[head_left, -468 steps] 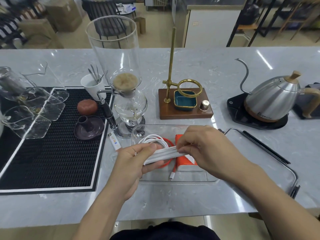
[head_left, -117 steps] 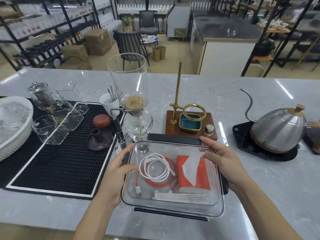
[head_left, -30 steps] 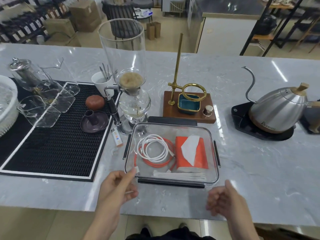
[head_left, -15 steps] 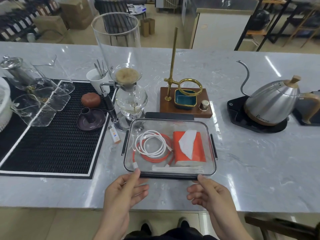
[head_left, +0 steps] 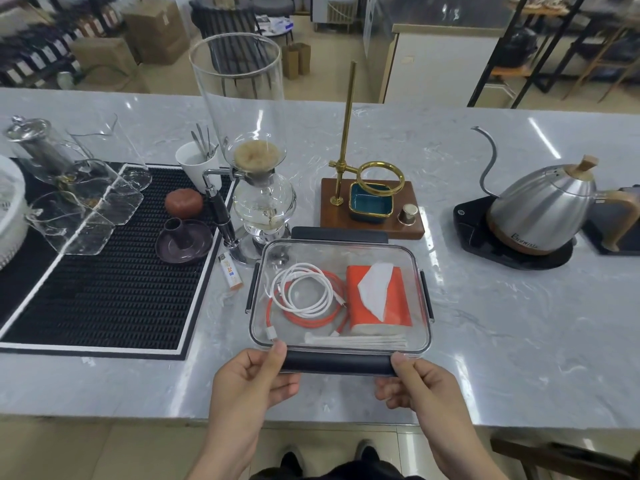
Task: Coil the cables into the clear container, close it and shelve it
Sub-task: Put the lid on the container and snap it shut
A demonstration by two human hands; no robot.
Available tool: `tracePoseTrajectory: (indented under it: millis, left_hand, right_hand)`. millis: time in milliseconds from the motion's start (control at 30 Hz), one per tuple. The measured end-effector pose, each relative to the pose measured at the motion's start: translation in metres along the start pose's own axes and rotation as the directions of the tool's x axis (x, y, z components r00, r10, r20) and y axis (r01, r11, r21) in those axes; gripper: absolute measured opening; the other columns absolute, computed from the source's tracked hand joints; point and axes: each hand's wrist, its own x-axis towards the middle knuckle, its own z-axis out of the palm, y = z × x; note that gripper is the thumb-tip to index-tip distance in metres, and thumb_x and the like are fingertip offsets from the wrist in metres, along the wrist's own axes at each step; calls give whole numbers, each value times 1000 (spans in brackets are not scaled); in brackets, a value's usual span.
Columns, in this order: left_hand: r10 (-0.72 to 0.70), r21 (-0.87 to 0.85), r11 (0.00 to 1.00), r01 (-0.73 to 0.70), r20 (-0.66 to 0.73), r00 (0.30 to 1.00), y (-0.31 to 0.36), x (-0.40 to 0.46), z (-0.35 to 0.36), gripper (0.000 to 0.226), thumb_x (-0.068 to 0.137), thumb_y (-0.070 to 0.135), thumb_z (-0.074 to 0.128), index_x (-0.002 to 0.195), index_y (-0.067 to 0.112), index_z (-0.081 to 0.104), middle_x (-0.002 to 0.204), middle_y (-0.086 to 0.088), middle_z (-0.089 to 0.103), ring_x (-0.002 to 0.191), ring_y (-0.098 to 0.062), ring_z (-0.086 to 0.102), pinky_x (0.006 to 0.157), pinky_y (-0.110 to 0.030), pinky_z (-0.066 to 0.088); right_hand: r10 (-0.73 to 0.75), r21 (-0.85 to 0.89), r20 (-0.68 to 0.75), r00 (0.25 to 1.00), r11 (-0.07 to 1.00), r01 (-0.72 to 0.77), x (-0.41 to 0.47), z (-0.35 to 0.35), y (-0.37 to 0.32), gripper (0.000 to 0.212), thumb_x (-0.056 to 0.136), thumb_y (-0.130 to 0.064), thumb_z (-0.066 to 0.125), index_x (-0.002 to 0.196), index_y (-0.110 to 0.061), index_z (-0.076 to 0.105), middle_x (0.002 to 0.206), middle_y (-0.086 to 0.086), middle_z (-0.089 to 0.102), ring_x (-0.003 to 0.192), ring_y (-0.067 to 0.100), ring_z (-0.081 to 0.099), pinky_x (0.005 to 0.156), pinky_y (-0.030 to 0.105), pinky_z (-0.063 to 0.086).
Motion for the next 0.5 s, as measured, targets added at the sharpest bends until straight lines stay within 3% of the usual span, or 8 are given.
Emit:
tracePoseTrajectory:
  millis: [133,233,300,367,433,500]
  left_hand:
    - [138,125,984,-127,-79,987,-5,5,-4,34,73,24,76,88,9,49,80,-21,67,61,-30,70,59,-39,61]
    - [348,392,876,-281,-110,931,-6,8,-11,56,61,36,81,104,28,46,97,-3,60,74,-20,66,69,-40,59]
    - [486,479,777,-409,-42,873,-2,9,-16,72,63,33,83,123,34,44,112,8,53,96,-11,59,77,-27,54]
    - [583,549,635,-544,121,803,3,13,-20,81,66,36,81,137,34,42,133,11,43,121,-5,47,95,-25,42]
    - [593,616,486,-620,289,751,8,16,-22,80,68,43,79,140,39,44,150,17,28,140,-3,28,106,-27,29]
    - [568,631,403,-663,395,722,12,21,-21,84,65,48,84,139,42,45,158,19,16,147,-7,15,111,-32,23]
  right_hand:
    - [-46,-90,-52,998,995,41,4,-5,8,26,91,-19,66,77,2,70,68,17,73,60,24,65,62,35,53]
    - [-162,-275,-153,975,955,116,4,-10,23,18,80,-18,78,80,-11,62,69,6,71,67,29,68,64,34,53]
    - [-209,-360,-214,954,925,122,3,-15,28,32,73,-19,84,90,-19,56,82,3,70,73,29,68,64,31,51]
    - [-279,-393,-199,939,901,184,2,-22,25,57,68,-22,87,112,-26,51,109,3,63,89,19,65,71,25,50]
    - [-461,-511,-79,884,780,361,6,-28,18,87,64,-33,87,138,-28,40,139,-3,45,120,9,52,93,21,46]
    - [-561,-609,91,823,622,492,15,-32,8,103,65,-47,85,149,-33,27,158,-10,22,144,7,25,111,27,29]
